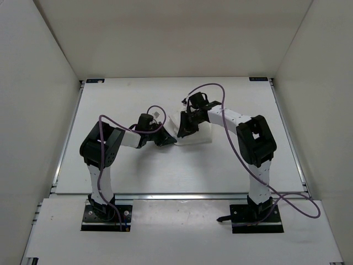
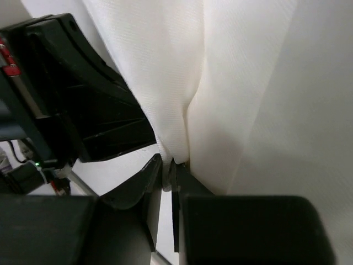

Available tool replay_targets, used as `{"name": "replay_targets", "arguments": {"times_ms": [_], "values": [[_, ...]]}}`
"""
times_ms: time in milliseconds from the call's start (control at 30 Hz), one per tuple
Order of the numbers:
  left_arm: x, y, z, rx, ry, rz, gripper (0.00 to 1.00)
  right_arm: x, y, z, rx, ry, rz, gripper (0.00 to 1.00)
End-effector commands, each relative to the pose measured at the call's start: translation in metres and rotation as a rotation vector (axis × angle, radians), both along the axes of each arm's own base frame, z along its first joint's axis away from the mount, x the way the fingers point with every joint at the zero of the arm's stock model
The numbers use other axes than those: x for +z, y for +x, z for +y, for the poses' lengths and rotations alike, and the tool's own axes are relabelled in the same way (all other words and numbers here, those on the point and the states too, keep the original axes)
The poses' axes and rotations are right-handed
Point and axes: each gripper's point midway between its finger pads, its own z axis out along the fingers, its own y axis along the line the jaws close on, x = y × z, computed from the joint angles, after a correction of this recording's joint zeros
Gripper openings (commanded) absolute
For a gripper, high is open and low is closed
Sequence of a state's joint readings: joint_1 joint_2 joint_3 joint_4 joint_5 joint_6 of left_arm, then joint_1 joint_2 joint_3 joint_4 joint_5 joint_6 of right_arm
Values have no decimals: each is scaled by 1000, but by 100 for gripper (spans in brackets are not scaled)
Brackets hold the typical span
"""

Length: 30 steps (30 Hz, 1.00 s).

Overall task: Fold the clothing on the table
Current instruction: Fold the skirt

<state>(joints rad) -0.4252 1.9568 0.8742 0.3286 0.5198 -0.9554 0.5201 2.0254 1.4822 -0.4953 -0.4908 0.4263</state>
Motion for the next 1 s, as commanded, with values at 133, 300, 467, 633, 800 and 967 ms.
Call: {"name": "replay_targets", "arguments": {"times_ms": [133,300,467,633,800,967], "values": [[-19,-14,10,6,35,54,9,52,-2,23,138,157,-81,30],[-15,-17,14,21,15,57,25,100,-8,22,217,227,-235,43],[-6,-21,29,47,17,48,31,149,-8,-14,140,305,-352,45],[4,-38,47,79,11,46,36,141,7,-62,6,430,-324,2],[25,-47,57,78,3,7,51,104,27,-57,5,557,-176,0],[64,-50,73,102,14,-77,54,46,32,-26,25,521,111,0]]}}
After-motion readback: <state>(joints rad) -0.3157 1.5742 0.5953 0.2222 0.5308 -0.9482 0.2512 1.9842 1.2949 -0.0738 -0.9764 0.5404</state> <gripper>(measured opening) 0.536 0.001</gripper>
